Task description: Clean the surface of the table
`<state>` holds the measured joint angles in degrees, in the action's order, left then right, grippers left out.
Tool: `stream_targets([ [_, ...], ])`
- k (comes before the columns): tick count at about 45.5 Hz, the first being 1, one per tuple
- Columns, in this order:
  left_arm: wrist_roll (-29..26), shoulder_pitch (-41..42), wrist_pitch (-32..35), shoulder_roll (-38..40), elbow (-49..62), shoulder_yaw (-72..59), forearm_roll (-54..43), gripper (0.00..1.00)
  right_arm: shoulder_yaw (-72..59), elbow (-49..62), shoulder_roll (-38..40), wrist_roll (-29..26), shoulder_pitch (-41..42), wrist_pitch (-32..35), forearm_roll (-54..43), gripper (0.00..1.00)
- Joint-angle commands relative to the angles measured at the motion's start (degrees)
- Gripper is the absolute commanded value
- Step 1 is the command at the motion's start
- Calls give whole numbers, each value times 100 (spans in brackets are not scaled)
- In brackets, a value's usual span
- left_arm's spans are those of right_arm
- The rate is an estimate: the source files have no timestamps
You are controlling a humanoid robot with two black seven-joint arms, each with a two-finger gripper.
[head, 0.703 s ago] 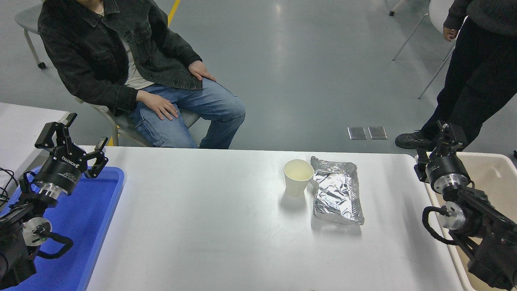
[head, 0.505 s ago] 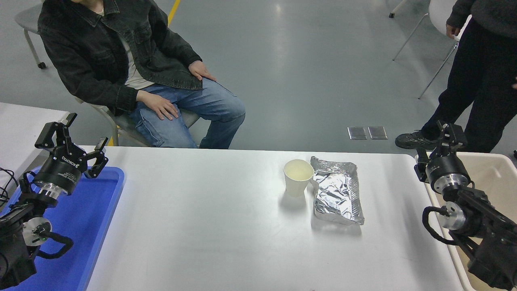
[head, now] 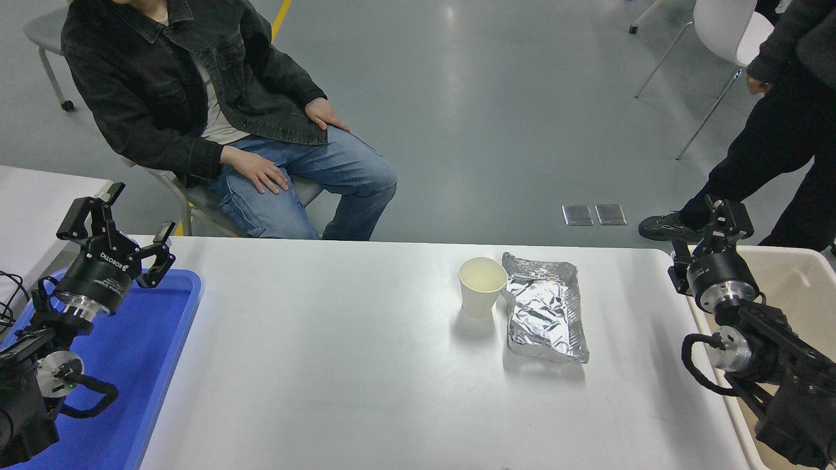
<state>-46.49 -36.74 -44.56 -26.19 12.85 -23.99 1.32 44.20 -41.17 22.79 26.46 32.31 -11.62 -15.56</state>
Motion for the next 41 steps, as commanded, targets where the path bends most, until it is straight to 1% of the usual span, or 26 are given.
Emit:
stream_targets([
  [1,0,0,0,0,-2,0,0,100,1,-5,-20,0,4,2,0,100],
  [41,0,0,0,0,-2,0,0,100,-8,-5,-12,0,74,11,0,100],
])
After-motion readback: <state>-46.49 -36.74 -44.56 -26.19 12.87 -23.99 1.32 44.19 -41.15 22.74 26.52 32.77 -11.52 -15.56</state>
